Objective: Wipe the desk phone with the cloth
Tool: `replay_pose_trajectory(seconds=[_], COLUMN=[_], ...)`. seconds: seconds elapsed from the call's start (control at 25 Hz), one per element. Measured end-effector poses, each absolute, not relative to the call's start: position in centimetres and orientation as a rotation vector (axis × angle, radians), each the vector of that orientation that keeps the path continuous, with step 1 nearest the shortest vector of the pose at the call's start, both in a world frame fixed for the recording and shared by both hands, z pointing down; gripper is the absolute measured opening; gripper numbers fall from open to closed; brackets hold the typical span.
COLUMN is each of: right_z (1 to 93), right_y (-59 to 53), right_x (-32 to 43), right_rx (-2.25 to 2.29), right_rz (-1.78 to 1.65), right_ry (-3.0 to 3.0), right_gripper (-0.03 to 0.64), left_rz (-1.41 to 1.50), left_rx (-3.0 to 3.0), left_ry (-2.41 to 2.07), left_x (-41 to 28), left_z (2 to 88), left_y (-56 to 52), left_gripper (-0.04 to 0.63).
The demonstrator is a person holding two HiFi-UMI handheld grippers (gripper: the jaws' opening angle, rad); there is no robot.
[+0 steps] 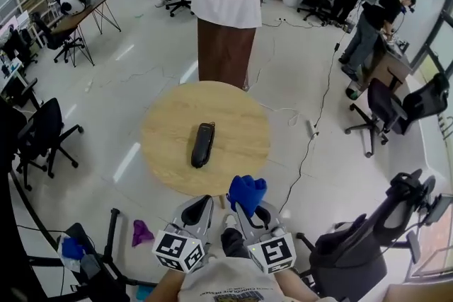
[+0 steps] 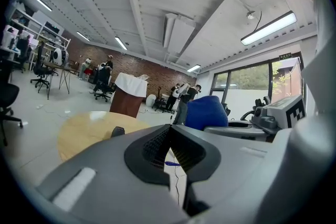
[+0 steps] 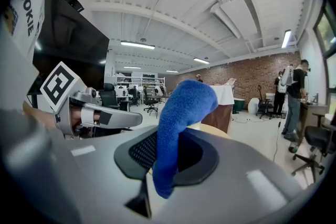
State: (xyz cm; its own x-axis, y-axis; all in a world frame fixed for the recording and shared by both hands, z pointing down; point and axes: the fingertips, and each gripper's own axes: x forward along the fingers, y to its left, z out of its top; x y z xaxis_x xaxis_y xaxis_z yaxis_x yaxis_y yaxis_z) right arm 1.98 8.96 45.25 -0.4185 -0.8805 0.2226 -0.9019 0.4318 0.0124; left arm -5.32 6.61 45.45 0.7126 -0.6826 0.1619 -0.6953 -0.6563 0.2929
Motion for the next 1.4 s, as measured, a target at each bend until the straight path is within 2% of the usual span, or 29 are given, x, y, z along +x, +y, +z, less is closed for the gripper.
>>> replay_pose_trajectory(seconds=[0.68,1.4], right_z=[44.6,45.0], right_y=[-3.2,-6.5], right_x=[4.4,5.2], right_rx=[1.411,1.391], right_rz=[0.182,0.248], right_ry=[-2.617,-2.622], right_gripper=[0.06,0.06], left_rz=[0.126,0.313], left_rx=[2.532,2.497], left_ry=[-1.228,-1.262], left_x=[-2.5,-1.5], left_z=[44.9,47.6], left_y=[-5.2,-8.9], left_gripper=[0.003,0.003])
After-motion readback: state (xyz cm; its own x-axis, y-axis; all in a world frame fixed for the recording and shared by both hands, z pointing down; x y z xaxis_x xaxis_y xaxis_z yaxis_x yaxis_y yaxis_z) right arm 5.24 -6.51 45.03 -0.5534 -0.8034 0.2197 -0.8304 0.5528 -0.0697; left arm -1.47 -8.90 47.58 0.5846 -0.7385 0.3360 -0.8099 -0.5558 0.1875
